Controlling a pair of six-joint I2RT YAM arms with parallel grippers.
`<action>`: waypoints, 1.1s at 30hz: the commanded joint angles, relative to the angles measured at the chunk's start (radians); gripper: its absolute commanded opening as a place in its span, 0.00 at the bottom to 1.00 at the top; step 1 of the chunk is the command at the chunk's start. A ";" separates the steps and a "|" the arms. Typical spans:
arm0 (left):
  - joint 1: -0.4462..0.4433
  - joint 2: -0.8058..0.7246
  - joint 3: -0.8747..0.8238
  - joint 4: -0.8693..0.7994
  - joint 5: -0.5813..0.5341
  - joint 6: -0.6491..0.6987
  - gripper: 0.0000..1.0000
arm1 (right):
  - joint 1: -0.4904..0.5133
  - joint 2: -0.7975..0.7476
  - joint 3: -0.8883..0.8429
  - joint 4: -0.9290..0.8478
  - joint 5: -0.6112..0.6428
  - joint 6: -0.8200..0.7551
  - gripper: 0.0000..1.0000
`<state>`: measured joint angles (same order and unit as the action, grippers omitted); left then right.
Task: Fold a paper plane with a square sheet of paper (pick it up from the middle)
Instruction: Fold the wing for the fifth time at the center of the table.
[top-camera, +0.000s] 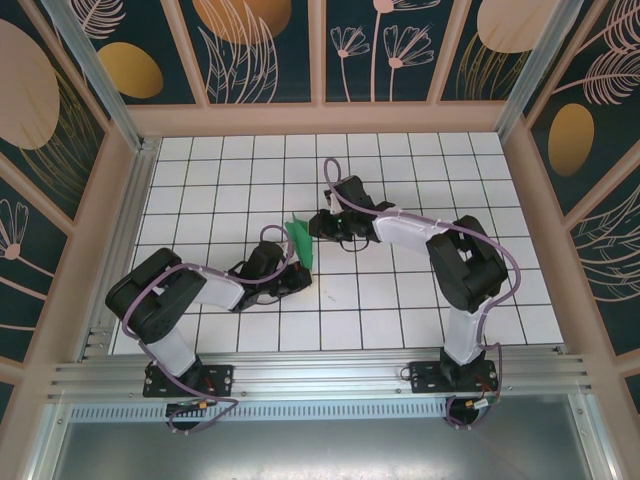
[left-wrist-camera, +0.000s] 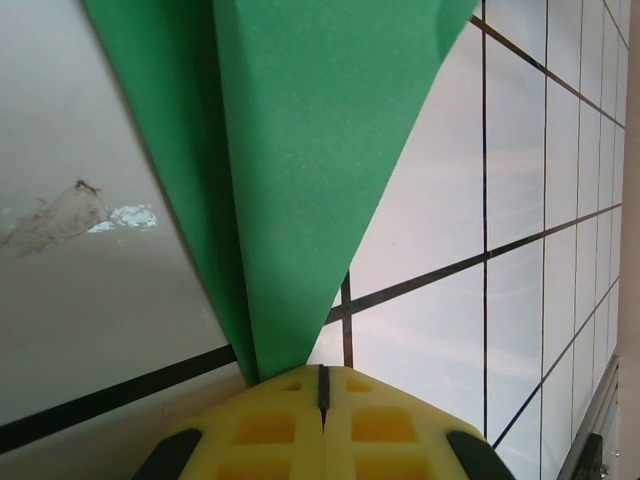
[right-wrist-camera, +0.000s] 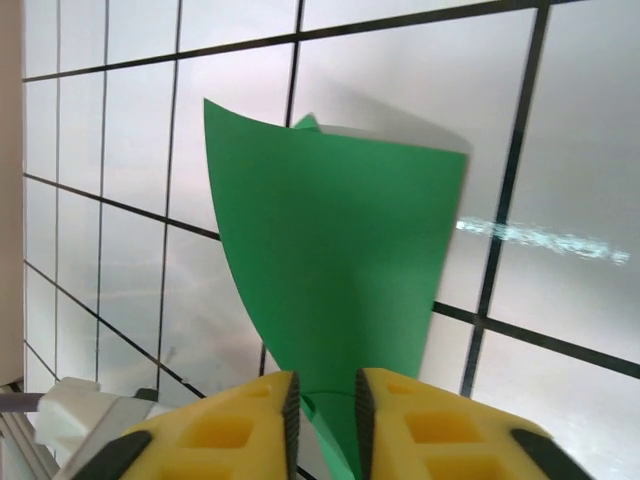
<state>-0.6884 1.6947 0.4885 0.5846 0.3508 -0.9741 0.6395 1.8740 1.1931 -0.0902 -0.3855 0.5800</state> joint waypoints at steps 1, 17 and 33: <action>-0.002 0.052 -0.036 -0.098 0.002 0.003 0.00 | 0.027 -0.001 -0.017 0.005 -0.003 -0.009 0.19; -0.002 0.069 -0.027 -0.091 0.016 0.000 0.00 | 0.070 -0.085 -0.094 0.024 0.051 0.011 0.15; -0.001 0.077 -0.025 -0.085 0.026 -0.002 0.00 | 0.098 0.069 0.021 -0.028 0.089 0.012 0.09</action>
<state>-0.6788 1.7065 0.4877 0.6025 0.3813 -0.9745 0.7349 1.9110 1.1801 -0.0845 -0.3290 0.5861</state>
